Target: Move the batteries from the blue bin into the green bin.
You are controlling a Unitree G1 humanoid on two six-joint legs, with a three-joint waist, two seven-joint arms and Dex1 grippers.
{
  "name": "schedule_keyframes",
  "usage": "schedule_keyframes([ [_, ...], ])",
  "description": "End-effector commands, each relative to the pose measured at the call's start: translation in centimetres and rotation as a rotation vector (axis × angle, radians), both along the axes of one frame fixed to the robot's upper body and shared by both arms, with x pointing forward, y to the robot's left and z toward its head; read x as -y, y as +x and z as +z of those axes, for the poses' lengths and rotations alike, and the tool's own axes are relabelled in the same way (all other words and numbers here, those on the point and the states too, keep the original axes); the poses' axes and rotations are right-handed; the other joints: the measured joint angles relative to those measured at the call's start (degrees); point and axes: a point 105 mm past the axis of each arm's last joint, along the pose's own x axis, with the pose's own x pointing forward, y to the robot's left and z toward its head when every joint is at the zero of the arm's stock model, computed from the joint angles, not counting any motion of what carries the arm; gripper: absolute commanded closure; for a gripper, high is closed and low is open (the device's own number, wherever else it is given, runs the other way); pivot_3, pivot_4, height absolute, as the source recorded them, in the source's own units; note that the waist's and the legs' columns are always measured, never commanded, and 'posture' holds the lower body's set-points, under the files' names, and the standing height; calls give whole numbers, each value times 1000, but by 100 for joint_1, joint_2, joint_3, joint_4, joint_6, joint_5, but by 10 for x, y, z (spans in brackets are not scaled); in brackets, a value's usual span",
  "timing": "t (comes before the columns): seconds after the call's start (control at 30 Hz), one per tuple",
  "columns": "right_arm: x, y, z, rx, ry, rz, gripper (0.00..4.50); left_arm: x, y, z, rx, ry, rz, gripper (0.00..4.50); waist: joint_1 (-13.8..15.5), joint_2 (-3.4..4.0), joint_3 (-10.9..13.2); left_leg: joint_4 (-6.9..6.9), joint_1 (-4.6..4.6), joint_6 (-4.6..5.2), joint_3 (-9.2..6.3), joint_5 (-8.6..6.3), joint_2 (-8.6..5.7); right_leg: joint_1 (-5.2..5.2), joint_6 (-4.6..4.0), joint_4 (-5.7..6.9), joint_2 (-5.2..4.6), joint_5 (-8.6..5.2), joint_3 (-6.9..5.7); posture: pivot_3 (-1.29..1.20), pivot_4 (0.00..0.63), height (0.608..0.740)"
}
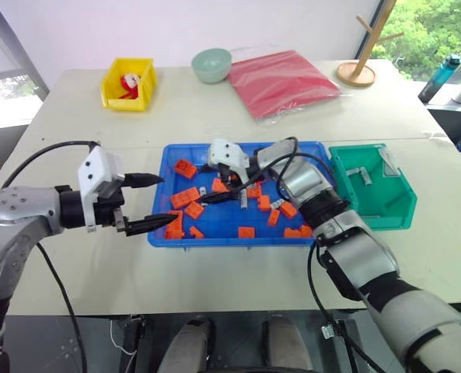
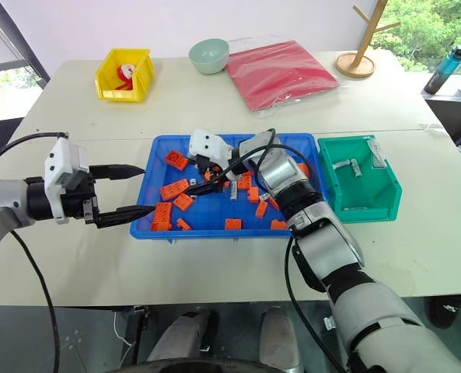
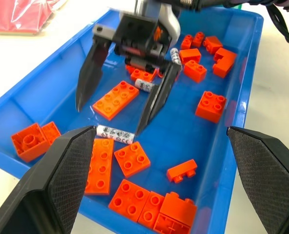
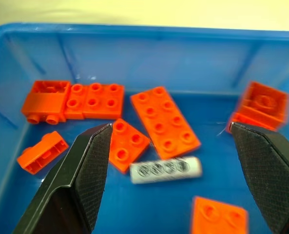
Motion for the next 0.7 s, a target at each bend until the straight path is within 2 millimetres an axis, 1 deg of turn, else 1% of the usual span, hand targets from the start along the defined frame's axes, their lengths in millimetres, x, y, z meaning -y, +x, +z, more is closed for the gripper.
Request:
schedule_keyframes([
  [0.03,-7,4,7,42,-16,26,285,0,-5,17,73,5,10,0,-3,0,0,0,0,0,0,0,0,0,0,0,0,0,0,0,150,717],
  [0.07,-8,5,5,49,-25,29,9,-1,-6,16,74,6,16,0,-7,0,0,0,0,0,-1,0,0,-1,0,0,0,0,0,0,150,717],
  [0.23,-5,3,-7,50,-63,66,9,-4,-11,15,74,6,40,0,-36,0,0,-3,1,-1,-1,0,0,-2,0,4,2,0,1,0,150,717],
  [0.43,-6,3,-13,45,-57,69,9,-3,-13,14,74,5,50,0,-44,1,0,-3,2,-3,-2,0,1,-3,0,7,3,0,2,0,150,717],
  [0.7,-11,6,-20,72,-44,41,9,0,-10,19,89,0,40,0,-79,1,0,-4,3,-5,-4,0,1,-3,0,8,4,0,2,0,150,717],
])
